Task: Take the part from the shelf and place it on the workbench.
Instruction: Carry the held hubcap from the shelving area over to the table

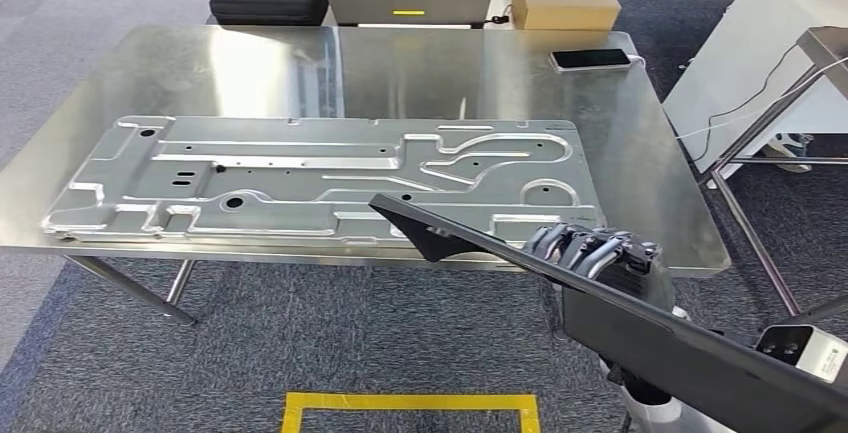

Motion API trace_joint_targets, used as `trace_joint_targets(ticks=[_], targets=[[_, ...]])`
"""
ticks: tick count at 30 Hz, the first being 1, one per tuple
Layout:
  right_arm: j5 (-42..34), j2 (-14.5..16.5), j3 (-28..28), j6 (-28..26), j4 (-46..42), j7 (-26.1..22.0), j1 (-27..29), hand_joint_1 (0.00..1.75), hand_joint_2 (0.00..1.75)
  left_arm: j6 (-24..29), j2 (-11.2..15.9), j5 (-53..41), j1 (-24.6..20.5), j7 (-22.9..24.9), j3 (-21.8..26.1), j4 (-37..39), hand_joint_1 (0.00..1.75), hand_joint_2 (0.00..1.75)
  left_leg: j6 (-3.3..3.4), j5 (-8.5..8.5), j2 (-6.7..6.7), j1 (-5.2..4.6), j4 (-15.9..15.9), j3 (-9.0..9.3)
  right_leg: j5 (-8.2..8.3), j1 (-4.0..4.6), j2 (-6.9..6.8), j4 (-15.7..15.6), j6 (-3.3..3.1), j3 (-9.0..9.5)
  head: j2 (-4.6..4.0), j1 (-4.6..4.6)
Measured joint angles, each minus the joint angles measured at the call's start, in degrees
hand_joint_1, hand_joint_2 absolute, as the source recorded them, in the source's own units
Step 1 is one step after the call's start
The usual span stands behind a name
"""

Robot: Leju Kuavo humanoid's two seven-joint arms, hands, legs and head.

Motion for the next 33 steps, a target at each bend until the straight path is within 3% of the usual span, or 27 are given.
trace_joint_targets(ticks=[1, 2, 4, 6, 9, 11, 13, 15, 16, 17, 20, 22, 24, 27, 30, 31, 32, 33], targets=[[0.03, 0.0, 0.02, -0.13, 0.09, 0.09, 0.08, 1.75, 1.75, 0.0, 0.0, -0.03, 0.03, 0.0, -0.04, 0.0, 0.0, 1.75, -0.07, -0.29, 0.01, 0.04, 0.01, 0.36, 0.4, -0.03, -0.01, 1.56, 0.18, -1.32, 0.0, 0.0], [0.06, 0.01, 0.03, -0.26, 0.14, 0.18, 0.13, 1.75, 1.75, 0.01, 0.0, -0.04, 0.04, -0.01, -0.07, 0.0, 0.0, 1.75, -0.22, -0.62, 0.0, 0.1, 0.04, 0.79, 1.91, -0.06, -0.03, 1.07, 0.38, -1.67, 0.0, 0.0], [0.1, 0.02, 0.1, -0.43, 0.16, 0.32, 0.12, 1.75, 1.75, 0.02, 0.0, -0.02, 0.04, -0.02, -0.1, 0.0, 0.0, 1.75, -0.84, -1.52, -0.05, 0.26, 0.25, 1.79, 6.62, -0.19, -0.08, -4.92, 0.7, 0.28, 0.0, 0.01], [0.17, 0.13, 0.19, -0.5, 0.3, 0.38, 0.07, 1.75, 1.75, 0.01, 0.02, 0.03, -0.02, -0.03, -0.13, 0.0, 0.0, 1.75, -1.64, -2.36, -0.09, 0.13, 0.76, 2.14, 8.78, -0.14, -0.09, -9.97, 0.49, 2.21, -0.01, 0.02], [0.48, 0.42, 0.29, -0.84, 0.4, 0.75, 0.05, 1.75, 1.75, 0.01, 0.05, 0.04, -0.11, -0.07, -0.13, 0.0, 0.0, 1.75, -2.12, -2.77, -0.07, -0.02, 1.08, 1.9, 8.12, 0.0, 0.04, -11.02, -0.77, 2.5, 0.0, -0.01], [0.62, 0.63, 0.38, -1.11, 0.37, 0.87, -0.12, 1.75, 1.75, 0.01, 0.06, 0.04, -0.17, -0.08, -0.16, 0.0, 0.0, 1.75, -2.5, -3.57, -0.05, 0.11, 2.18, 1.56, 7.93, -0.15, -0.02, -11.14, -1.25, 2.78, 0.0, -0.03], [0.66, 0.8, 0.5, -1.31, 0.36, 0.89, -0.39, 1.75, 1.75, 0.0, 0.07, 0.04, -0.24, -0.09, -0.2, 0.0, 0.0, 1.75, -3.16, -5.95, -0.02, 0.36, 7.24, -0.99, 7.62, -0.26, -0.23, -11.2, -1.78, 3.17, 0.0, -0.05], [0.66, 0.85, 0.62, -1.51, 0.38, 0.9, -0.53, 1.75, 1.75, 0.0, 0.07, 0.04, -0.14, -0.09, -0.25, 0.0, 0.0, 1.75, -3.55, -8.42, 0.0, 0.59, 14.69, -5.34, 7.26, -0.23, -0.34, -11.2, -2.11, 3.47, 0.0, -0.06], [0.66, 0.86, 0.7, -1.58, 0.38, 0.9, -0.54, 1.75, 1.75, 0.01, 0.07, 0.04, -0.05, -0.09, -0.27, 0.0, 0.0, 1.75, -3.58, -8.47, 0.01, 0.63, 16.85, -6.91, 7.06, -0.21, -0.31, -11.2, -2.17, 3.68, 0.0, -0.06], [0.66, 0.87, 0.78, -1.63, 0.39, 0.9, -0.54, 1.75, 1.75, 0.01, 0.07, 0.03, 0.02, -0.09, -0.3, 0.0, 0.0, 1.75, -3.51, -7.41, 0.01, 0.64, 17.04, -7.57, 6.84, -0.2, -0.25, -11.2, -2.17, 3.99, -0.01, -0.06], [0.66, 0.99, 1.02, -1.68, 0.38, 0.91, -0.63, 1.75, 1.75, 0.02, 0.1, 0.02, 0.03, -0.09, -0.38, 0.0, 0.0, 1.75, -2.47, -0.62, -0.02, 0.34, 8.24, -4.8, 6.0, -0.11, -0.11, -11.29, -1.96, 5.27, -0.01, -0.05], [0.68, 1.15, 1.22, -1.79, 0.4, 0.93, -0.69, 1.75, 1.75, 0.02, 0.17, 0.02, 0.03, -0.09, -0.4, 0.0, 0.0, 1.75, -1.63, 1.14, -0.04, -0.18, 4.23, -3.28, 5.66, -0.21, -0.03, -11.44, -1.52, 5.57, -0.01, -0.07], [0.76, 1.31, 1.42, -2.04, 0.37, 0.97, -0.71, 1.75, 1.75, 0.07, 0.21, 0.01, -0.01, -0.09, -0.44, 0.0, 0.0, 1.75, -1.06, 0.54, -0.05, -0.51, 3.37, -2.96, 5.57, -0.3, -0.01, -11.69, -0.88, 5.51, -0.01, -0.09], [0.91, 1.48, 1.54, -2.55, 0.11, 0.96, -0.85, 1.75, 1.75, 0.25, 0.2, -0.01, -0.04, -0.13, -0.52, 0.0, 0.0, 1.75, -0.67, 0.27, 0.06, 0.04, 1.13, -1.48, 4.18, -0.17, -0.11, -10.21, -0.19, 5.22, 0.0, -0.05], [1.08, 1.63, 1.67, -2.83, 0.07, 0.94, -0.76, 1.75, 1.75, 0.41, 0.17, -0.16, -0.05, -0.1, -0.57, 0.0, 0.0, 1.75, -0.43, -0.02, 0.09, 0.17, 0.52, -0.45, 0.33, -0.06, -0.08, -0.86, -0.03, 0.29, 0.0, -0.02], [1.15, 1.67, 1.72, -2.92, 0.08, 0.94, -0.64, 1.75, 1.75, 0.45, 0.16, -0.21, -0.03, -0.09, -0.59, 0.0, 0.0, 1.75, -0.4, -0.24, 0.08, 0.15, 0.53, -0.21, -0.09, -0.04, -0.08, 1.73, 0.06, -1.44, 0.0, -0.02], [1.25, 1.69, 1.75, -3.02, 0.08, 0.94, -0.55, 1.75, 1.75, 0.49, 0.15, -0.24, 0.0, -0.09, -0.6, 0.0, 0.0, 1.75, -0.43, -0.48, 0.07, 0.13, 0.53, 0.1, 0.64, -0.02, -0.09, 2.45, 0.13, -2.31, 0.0, -0.02], [1.32, 1.73, 1.79, -3.13, 0.08, 0.94, -0.53, 1.75, 1.75, 0.51, 0.15, -0.24, 0.01, -0.09, -0.61, 0.0, 0.0, 1.75, -0.52, -0.78, 0.05, 0.13, 0.55, 0.51, 2.47, -0.01, -0.1, 1.03, 0.18, -2.14, 0.0, -0.02]])
